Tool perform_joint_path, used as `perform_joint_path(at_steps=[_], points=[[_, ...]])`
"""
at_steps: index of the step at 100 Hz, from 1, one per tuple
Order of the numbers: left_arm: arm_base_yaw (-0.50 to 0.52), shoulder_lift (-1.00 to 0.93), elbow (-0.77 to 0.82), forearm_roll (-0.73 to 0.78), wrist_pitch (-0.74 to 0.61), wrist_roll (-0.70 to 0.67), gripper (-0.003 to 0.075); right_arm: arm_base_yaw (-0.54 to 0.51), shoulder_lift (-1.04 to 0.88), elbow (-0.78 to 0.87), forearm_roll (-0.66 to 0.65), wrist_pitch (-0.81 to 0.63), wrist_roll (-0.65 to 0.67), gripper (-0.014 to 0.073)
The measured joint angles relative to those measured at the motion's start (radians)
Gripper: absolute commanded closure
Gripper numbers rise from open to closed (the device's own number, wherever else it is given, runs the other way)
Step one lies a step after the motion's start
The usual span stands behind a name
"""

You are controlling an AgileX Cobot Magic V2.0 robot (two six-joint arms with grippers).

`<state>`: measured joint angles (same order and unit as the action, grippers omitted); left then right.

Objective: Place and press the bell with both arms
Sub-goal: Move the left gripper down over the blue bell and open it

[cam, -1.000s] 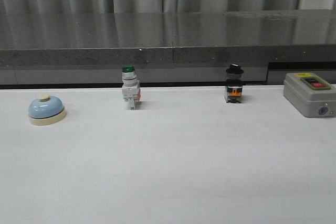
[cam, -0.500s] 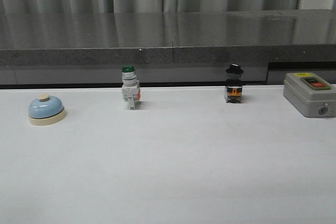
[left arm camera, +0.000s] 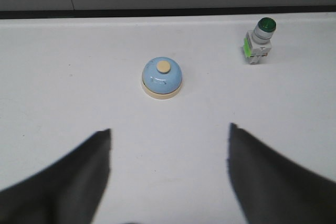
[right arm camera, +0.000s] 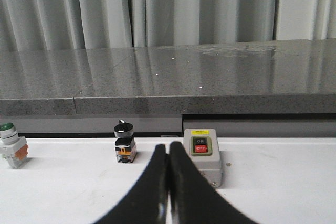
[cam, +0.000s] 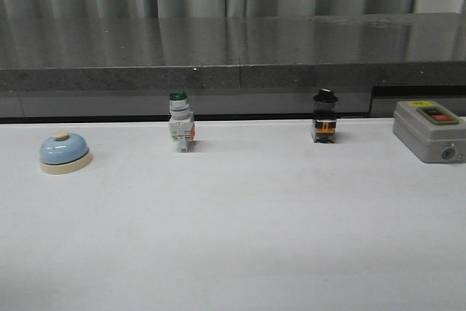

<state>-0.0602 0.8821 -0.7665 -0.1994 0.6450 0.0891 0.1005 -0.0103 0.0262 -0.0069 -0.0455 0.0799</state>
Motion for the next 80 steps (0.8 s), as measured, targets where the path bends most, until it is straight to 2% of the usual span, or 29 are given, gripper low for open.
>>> perform_joint_path(at_steps=[21,45,80], points=[[0.0,0.0,0.0,0.008,0.004,0.007,0.0104,0.0,0.0,0.0,0.0,0.0,0.0,0.0654],[0.0,0.039,-0.038,-0.001,0.006,0.024,0.0104,0.0,0.0,0.0,0.0,0.0,0.0,0.0654],[-0.023,0.327,-0.26,-0.022,0.024,0.034,0.0104,0.0,0.0,0.0,0.0,0.0,0.0,0.0654]])
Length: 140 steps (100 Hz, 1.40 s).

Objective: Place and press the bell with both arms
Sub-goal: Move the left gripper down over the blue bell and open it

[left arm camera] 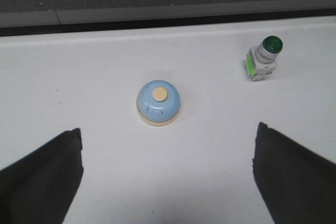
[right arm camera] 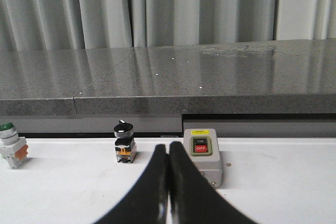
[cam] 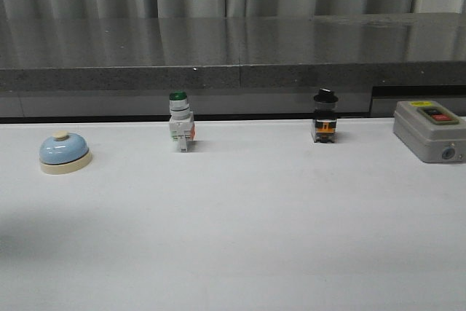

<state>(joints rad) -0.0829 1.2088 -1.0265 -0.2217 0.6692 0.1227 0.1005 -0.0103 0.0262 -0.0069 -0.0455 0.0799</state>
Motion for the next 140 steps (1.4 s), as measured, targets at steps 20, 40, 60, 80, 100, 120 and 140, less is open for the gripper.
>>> perform_joint_path(at_steps=[20,40,60,80,100,120,140], points=[[-0.053,0.211,-0.131,0.011,0.0,0.006,0.0104,0.0,0.0,0.0,0.0,0.0,0.0,0.0654],[-0.057,0.394,-0.24,0.017,0.0,0.008,0.0104,0.0,0.0,0.0,0.0,0.0,0.0,0.0654],[-0.058,0.526,-0.304,0.021,-0.006,0.008,0.0104,0.0,0.0,0.0,0.0,0.0,0.0,0.0654],[-0.058,0.641,-0.325,0.023,-0.02,0.008,0.0104,0.0,0.0,0.0,0.0,0.0,0.0,0.0654],[-0.058,0.718,-0.325,0.023,-0.046,0.008,0.0104,0.0,0.0,0.0,0.0,0.0,0.0,0.0654],[-0.058,0.763,-0.326,0.025,-0.072,0.008,0.0104,0.0,0.0,0.0,0.0,0.0,0.0,0.0654],[-0.058,0.8,-0.327,0.025,-0.087,0.008,0.0104,0.0,0.0,0.0,0.0,0.0,0.0,0.0654]])
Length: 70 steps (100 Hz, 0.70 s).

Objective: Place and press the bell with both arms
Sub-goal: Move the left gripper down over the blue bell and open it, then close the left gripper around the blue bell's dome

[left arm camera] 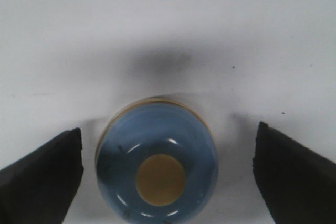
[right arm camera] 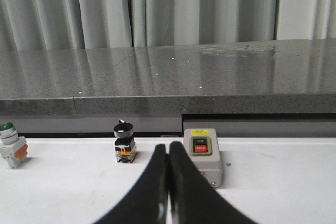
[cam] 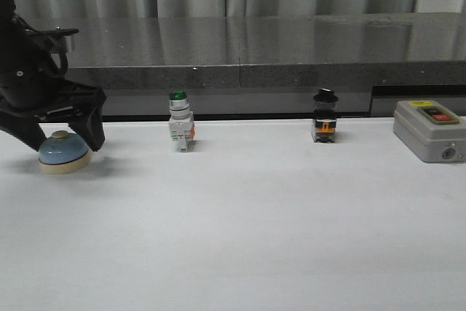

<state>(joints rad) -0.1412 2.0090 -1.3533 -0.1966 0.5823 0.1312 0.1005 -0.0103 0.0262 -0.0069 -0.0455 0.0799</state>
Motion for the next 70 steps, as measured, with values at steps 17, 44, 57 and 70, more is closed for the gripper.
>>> perform_joint_path(at_steps=[17,44,57,70], points=[[0.0,0.02,0.0,0.0,0.004,0.0,0.0116,0.0,0.0,0.0,0.0,0.0,0.0,0.0654],[0.0,0.02,-0.002,0.002,0.011,0.0,0.0456,0.0,0.0,0.0,0.0,0.0,0.0,0.0654],[0.0,0.02,-0.006,0.008,0.027,0.0,0.0561,0.0,0.0,0.0,0.0,0.0,0.0,0.0654],[0.0,0.016,-0.007,0.013,0.055,0.0,0.0564,0.0,0.0,0.0,0.0,0.0,0.0,0.0654]])
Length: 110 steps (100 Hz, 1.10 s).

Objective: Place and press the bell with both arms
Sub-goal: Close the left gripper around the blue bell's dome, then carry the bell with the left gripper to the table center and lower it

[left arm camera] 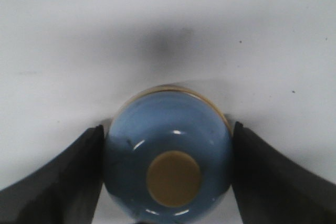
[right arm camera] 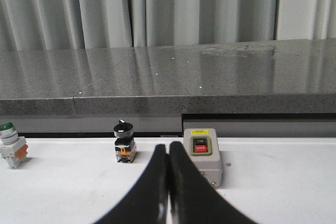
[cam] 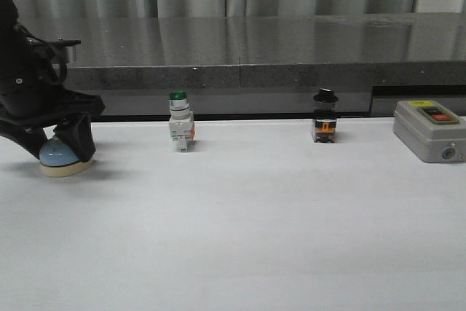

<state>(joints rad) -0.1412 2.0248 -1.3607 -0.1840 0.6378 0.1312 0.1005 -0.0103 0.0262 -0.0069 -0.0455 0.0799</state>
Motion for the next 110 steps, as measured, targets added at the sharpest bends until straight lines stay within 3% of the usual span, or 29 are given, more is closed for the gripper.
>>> perform_joint_path(at_steps=[21,53,82,110], points=[[-0.042,-0.078,-0.01,0.008,0.065,0.0,0.0564,0.0,0.0,0.0,0.0,0.0,0.0,0.0654],[-0.234,-0.178,-0.132,0.008,0.211,0.008,0.0564,0.0,0.0,0.0,0.0,0.0,0.0,0.0654],[-0.457,-0.16,-0.148,0.008,0.182,0.01,0.0564,0.0,0.0,0.0,0.0,0.0,0.0,0.0654],[-0.565,-0.051,-0.148,0.008,0.117,0.01,0.0563,0.0,0.0,0.0,0.0,0.0,0.0,0.0654]])
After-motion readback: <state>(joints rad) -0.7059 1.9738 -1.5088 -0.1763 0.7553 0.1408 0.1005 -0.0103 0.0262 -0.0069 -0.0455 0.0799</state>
